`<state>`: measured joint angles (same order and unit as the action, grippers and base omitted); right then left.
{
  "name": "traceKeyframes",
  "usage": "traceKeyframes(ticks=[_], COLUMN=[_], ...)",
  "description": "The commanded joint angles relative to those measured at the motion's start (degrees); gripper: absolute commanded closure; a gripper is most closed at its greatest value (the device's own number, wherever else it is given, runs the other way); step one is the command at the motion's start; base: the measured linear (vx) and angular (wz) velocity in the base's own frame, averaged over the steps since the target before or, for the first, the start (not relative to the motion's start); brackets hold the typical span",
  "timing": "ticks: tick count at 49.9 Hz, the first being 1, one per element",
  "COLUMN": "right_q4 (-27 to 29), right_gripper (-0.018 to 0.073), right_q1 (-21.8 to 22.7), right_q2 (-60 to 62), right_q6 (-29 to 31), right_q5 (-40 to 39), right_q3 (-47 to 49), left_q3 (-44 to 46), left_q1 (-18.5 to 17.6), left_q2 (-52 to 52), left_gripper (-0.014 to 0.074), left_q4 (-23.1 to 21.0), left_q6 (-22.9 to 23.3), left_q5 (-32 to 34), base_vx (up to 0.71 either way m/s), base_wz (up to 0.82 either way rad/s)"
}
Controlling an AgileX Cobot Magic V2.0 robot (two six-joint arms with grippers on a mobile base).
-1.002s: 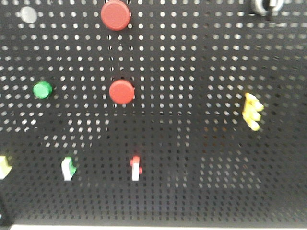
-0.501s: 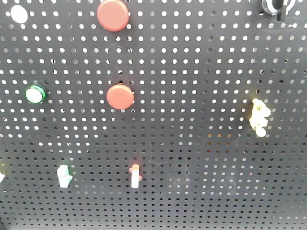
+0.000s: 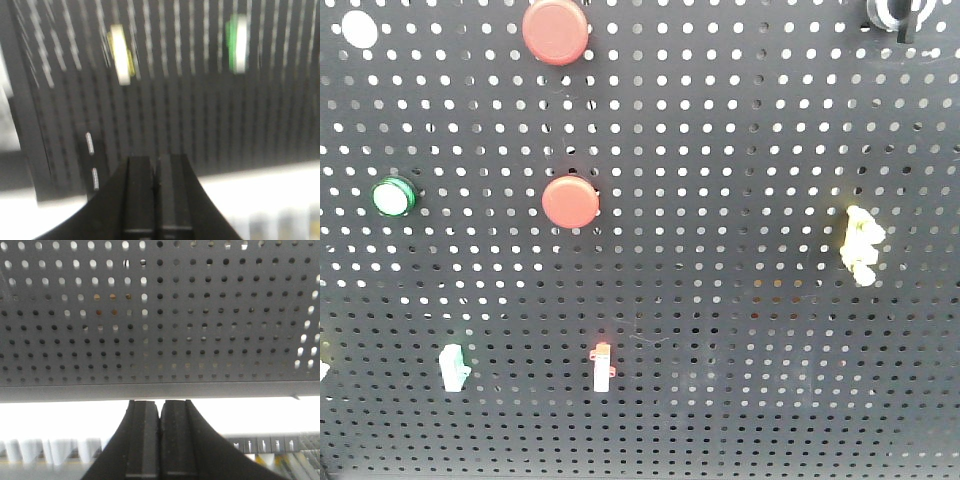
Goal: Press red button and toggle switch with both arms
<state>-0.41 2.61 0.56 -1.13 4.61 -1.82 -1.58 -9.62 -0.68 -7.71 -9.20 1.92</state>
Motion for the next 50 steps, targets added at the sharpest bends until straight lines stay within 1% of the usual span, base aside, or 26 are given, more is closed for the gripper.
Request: traceKeyframes(ticks=[1, 4, 7, 9, 12, 13, 14, 15, 17, 18, 19, 20, 23, 25, 30, 35, 37, 40, 42, 43, 45, 47, 48, 49, 50], right_q4=[2.97, 3.44, 3.00, 2.70, 2.34, 2.34, 2.34, 2.41, 2.56, 2.69, 2.68, 2.75, 3.14, 3.86, 6.42, 8.16, 9.14, 10.83, 11.84, 12.33, 12.72, 12.78, 12.78, 12.78, 12.78], right_gripper=[0.0562, 0.0562, 0.0562, 0.0562, 0.0562, 0.0562, 0.0562, 0.0562, 0.0562, 0.0562, 0.0562, 0.0562, 0.0562, 0.0562, 0.0562, 0.0562, 0.0562, 0.0562, 0.0562, 0.0562, 0.0562, 0.0562, 0.0562, 0.0562, 0.0562], right_q1=[0.32, 0.32, 0.32, 0.32, 0.32, 0.32, 0.32, 0.32, 0.32, 0.32, 0.32, 0.18, -0.70, -1.09, -1.61, -1.62, -1.62, -1.62, -1.62, -1.62, -1.62, -1.62, -1.62, -1.62, -1.62], right_q2=[0.92, 0.92, 0.06, -1.34, -4.31, -6.45, -7.04, -9.48, -12.65, -14.60, -15.84, -17.56, -20.95, -23.07, -27.32, -28.93, -29.27, -29.27, -29.27, -29.27, -29.27, -29.33, -29.45, -29.45, -29.45], right_q6=[-4.41, -4.99, -3.07, -1.18, 2.32, 4.04, 4.45, 5.89, 6.98, 7.45, 7.63, 8.00, 8.19, 8.19, 8.06, 8.01, 8.01, 8.01, 8.01, 8.01, 8.07, 8.07, 8.07, 8.07, 8.07], right_q5=[-8.88, -6.35, -3.79, -2.44, -0.42, 0.67, 1.46, 2.84, 5.37, 6.95, 8.02, 9.43, 11.80, 12.90, 15.63, 15.47, 15.08, 15.42, 16.12, 16.34, 17.06, 17.77, 18.24, 18.34, 18.61], right_q3=[2.84, 7.95, 14.00, 18.18, 24.41, 28.15, 29.11, 32.93, 36.75, 40.46, 41.36, 44.84, 50.07, 53.20, 59.04, 60.96, 61.07, 61.01, 61.01, 61.01, 61.01, 61.01, 61.01, 61.01, 61.01], left_q3=[2.64, 7.18, 12.07, 16.58, 23.01, 24.70, 27.30, 29.05, 33.56, 36.28, 38.97, 40.76, 47.69, 52.34, 59.79, 64.90, 66.48, 68.41, 69.49, 70.10, 71.11, 72.36, 72.82, 73.52, 74.00], left_q1=[-0.09, -0.23, -0.23, -0.23, -0.23, -0.23, -0.23, -0.23, -0.23, -0.23, -0.23, -0.23, -0.23, -0.23, -0.23, -0.23, -0.23, -0.36, -0.85, -1.36, -2.53, -4.31, -5.31, -6.36, -7.08], left_q2=[-0.91, -0.49, 0.90, 3.06, 7.28, 8.55, 10.60, 12.01, 15.77, 18.05, 19.59, 21.88, 26.90, 30.58, 36.53, 39.52, 40.49, 41.64, 42.59, 43.24, 44.45, 46.18, 47.15, 48.16, 48.85], left_gripper=[0.0594, 0.0594, 0.0594, 0.0594, 0.0594, 0.0594, 0.0594, 0.0594, 0.0594, 0.0594, 0.0594, 0.0594, 0.0594, 0.0594, 0.0594, 0.0594, 0.0594, 0.0594, 0.0594, 0.0594, 0.0594, 0.0594, 0.0594, 0.0594, 0.0594], left_q4=[-2.54, -3.01, -2.80, -2.26, -2.18, -2.18, -2.18, -2.23, -2.24, -2.24, -2.35, -2.51, -2.51, -2.51, -2.51, -2.69, -3.56, -6.22, -8.72, -10.55, -14.44, -20.53, -24.05, -27.70, -30.19], left_q6=[4.97, 7.58, 7.83, 7.26, 5.88, 5.37, 4.80, 4.40, 3.53, 3.23, 2.97, 2.79, 2.72, 2.72, 2.78, 2.78, 2.73, 1.84, -0.03, -1.91, -6.29, -13.24, -15.88, -20.09, -22.93], left_q5=[8.86, 5.26, 0.32, -2.59, -5.16, -5.81, -6.60, -7.18, -8.65, -9.57, -10.53, -11.11, -13.09, -13.85, -14.16, -15.34, -15.49, -17.02, -18.49, -19.41, -20.99, -22.59, -23.69, -24.90, -25.70], base_vx=[0.00, 0.00, 0.00, 0.00, 0.00, 0.00, 0.00, 0.00, 0.00, 0.00, 0.00, 0.00, 0.00, 0.00, 0.00, 0.00, 0.00, 0.00, 0.00, 0.00, 0.00, 0.00, 0.00, 0.00, 0.00], base_wz=[0.00, 0.00, 0.00, 0.00, 0.00, 0.00, 0.00, 0.00, 0.00, 0.00, 0.00, 0.00, 0.00, 0.00, 0.00, 0.00, 0.00, 0.00, 0.00, 0.00, 0.00, 0.00, 0.00, 0.00, 0.00])
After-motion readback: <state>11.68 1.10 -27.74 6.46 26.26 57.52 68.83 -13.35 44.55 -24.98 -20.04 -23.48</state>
